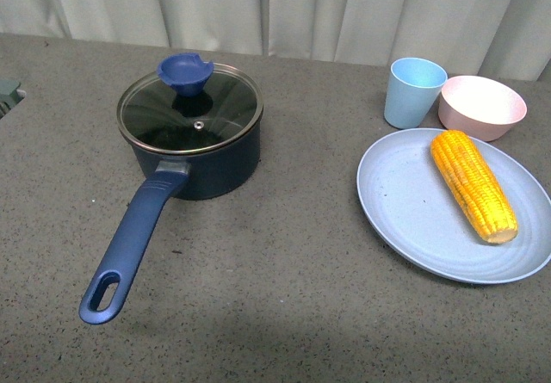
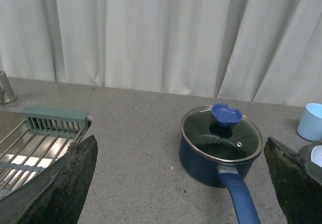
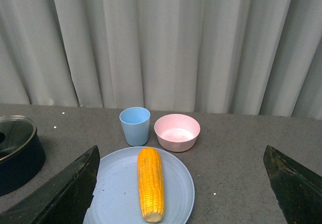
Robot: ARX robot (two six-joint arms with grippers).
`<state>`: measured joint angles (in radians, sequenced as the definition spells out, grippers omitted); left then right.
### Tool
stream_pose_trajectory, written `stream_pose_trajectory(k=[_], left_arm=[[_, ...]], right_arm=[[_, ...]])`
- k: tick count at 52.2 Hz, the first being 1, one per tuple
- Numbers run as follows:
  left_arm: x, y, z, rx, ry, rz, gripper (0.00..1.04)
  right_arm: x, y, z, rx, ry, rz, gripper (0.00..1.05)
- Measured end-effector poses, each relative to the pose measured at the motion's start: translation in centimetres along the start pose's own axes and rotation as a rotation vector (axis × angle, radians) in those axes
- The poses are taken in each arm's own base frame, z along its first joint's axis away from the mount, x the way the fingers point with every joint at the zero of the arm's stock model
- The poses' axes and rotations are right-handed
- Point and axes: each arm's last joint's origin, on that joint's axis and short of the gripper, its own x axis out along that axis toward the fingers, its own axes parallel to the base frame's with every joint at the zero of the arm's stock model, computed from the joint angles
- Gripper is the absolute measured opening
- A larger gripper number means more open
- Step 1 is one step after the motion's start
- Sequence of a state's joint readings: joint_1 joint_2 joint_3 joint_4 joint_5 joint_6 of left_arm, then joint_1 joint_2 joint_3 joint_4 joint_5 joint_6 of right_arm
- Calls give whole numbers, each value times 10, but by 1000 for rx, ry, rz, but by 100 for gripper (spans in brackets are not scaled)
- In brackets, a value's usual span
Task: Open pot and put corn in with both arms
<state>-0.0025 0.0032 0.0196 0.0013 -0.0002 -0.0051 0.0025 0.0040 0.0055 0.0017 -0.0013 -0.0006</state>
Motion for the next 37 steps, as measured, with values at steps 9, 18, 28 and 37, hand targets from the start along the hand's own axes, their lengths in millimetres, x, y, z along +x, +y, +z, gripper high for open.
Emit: stream_pose_trajectory(k=[9,18,28,37], left_arm=[[0,0,0,0,0,0,98],[0,0,0,0,0,0,98],[0,0,0,0,0,0,98],[0,0,0,0,0,0,98]], right_arm=[[0,0,0,0,0,0,95],[0,0,0,0,0,0,95],[0,0,0,0,0,0,95],[0,0,0,0,0,0,95]])
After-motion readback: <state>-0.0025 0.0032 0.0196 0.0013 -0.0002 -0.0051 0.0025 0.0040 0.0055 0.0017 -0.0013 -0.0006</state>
